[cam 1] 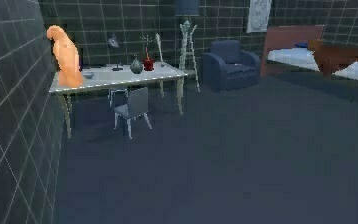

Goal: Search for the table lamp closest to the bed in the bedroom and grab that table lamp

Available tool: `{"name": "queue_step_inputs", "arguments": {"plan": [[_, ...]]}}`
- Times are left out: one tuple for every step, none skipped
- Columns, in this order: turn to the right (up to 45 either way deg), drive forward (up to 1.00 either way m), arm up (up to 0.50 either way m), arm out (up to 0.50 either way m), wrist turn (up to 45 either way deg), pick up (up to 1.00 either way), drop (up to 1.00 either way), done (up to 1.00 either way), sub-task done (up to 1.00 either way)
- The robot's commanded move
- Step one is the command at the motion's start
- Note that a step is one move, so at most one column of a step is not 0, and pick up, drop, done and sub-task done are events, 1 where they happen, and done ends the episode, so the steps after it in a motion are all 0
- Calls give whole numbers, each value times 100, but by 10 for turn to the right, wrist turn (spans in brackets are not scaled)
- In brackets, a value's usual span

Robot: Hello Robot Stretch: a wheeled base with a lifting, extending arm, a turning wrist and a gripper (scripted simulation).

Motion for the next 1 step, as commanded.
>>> {"name": "queue_step_inputs", "arguments": {"plan": [[0, 100, 0, 0, 0, 0, 0, 0, 0]]}}
